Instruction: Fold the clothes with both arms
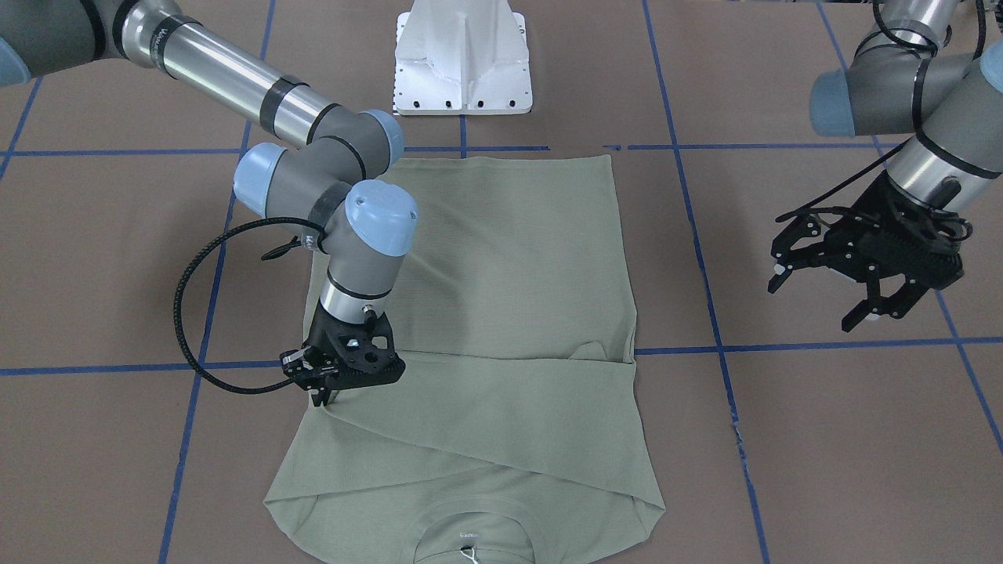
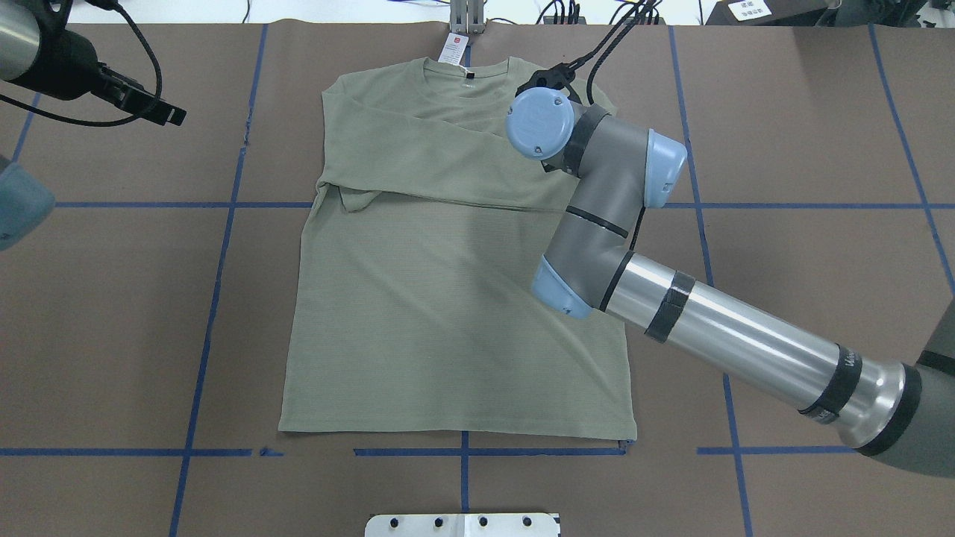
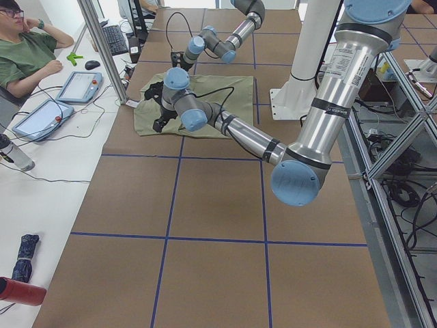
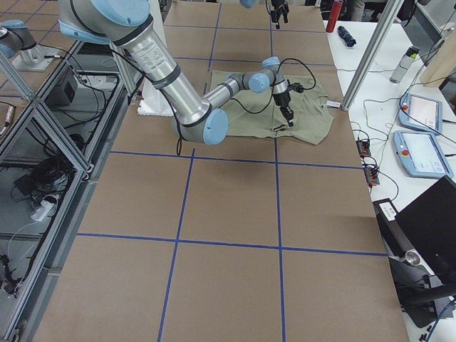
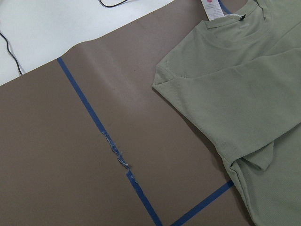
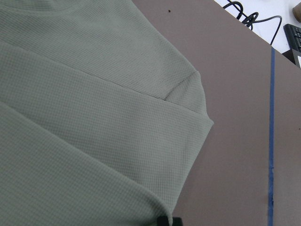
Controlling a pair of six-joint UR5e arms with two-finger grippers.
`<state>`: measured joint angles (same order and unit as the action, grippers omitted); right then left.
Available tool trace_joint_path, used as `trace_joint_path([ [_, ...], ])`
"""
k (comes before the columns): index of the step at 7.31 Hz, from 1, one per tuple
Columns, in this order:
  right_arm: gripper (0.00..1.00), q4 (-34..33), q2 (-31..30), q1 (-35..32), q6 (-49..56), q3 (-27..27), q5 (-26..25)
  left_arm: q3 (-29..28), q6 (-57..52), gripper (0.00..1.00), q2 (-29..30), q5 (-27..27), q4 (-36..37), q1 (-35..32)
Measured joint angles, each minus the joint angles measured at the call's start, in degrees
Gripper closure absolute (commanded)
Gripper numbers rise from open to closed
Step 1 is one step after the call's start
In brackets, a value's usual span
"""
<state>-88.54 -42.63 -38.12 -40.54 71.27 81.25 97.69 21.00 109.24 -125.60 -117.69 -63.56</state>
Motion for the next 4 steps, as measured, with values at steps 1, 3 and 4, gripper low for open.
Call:
trace_joint_path([
  [1,0.01,1.38,-0.87,-0.41,0.68,-0.03,-0.07,0.02,0.06,0.0,0.03,0.0,0.0,0.01],
  [3,0.0,4.56,-1.55,-0.68,0.23,-0.2,0.11,0.04,0.09,0.0,0.08,0.0,0.0,0.02],
  [4,0.0,6.61,-1.66,-1.33,-0.34,-0.01,2.17,0.04,0.31,0.0,0.11,0.0,0.0,0.05],
])
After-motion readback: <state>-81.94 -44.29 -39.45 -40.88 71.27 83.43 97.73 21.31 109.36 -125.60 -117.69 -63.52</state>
